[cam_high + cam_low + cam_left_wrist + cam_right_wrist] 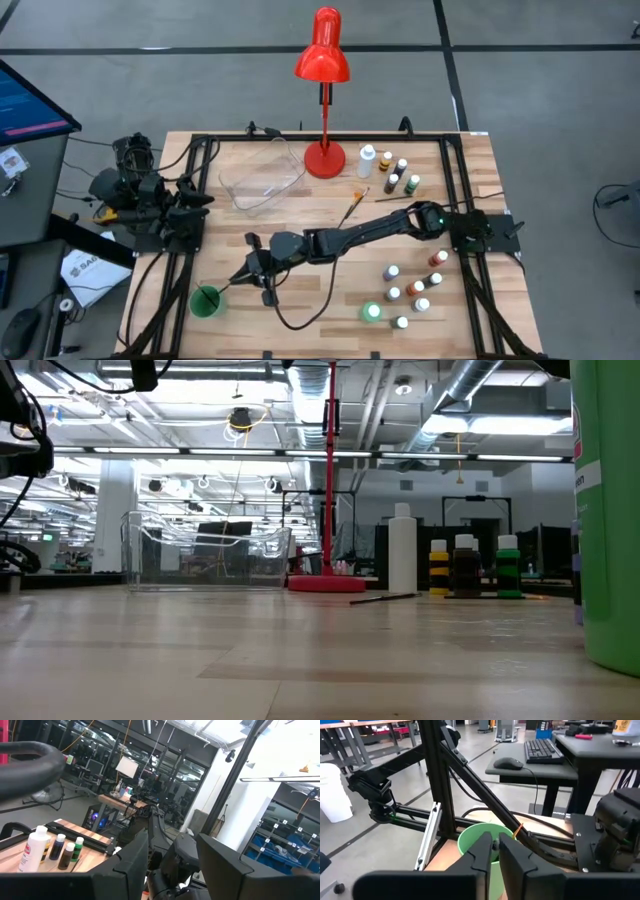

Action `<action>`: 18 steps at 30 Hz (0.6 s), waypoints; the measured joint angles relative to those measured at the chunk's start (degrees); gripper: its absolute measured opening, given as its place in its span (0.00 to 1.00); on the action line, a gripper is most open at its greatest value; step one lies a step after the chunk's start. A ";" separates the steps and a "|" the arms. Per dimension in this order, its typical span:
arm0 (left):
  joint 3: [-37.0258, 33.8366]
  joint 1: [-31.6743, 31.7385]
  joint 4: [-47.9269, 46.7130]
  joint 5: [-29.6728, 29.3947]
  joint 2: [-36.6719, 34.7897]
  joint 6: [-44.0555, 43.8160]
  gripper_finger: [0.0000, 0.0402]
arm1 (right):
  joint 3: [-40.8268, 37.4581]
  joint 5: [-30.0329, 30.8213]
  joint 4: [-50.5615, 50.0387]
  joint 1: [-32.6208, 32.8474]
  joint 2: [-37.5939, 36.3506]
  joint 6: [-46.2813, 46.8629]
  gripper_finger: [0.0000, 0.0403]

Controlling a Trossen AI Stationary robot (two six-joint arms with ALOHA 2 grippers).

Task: Pick & Place Paint Supplies
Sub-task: Put the black brush into the green cup

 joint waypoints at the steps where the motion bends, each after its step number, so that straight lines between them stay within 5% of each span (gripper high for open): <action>1: 0.00 0.00 0.00 0.00 0.00 0.00 0.40 | 0.00 0.00 0.17 0.00 0.00 0.02 0.10; 12: 0.00 0.00 0.00 -0.01 0.00 -0.09 0.40 | 0.00 -0.22 -0.47 -0.90 -0.10 0.19 0.31; 18: 0.00 0.02 -0.04 -1.98 0.10 -0.03 0.40 | 0.04 3.71 -24.03 -2.04 -7.28 0.04 0.39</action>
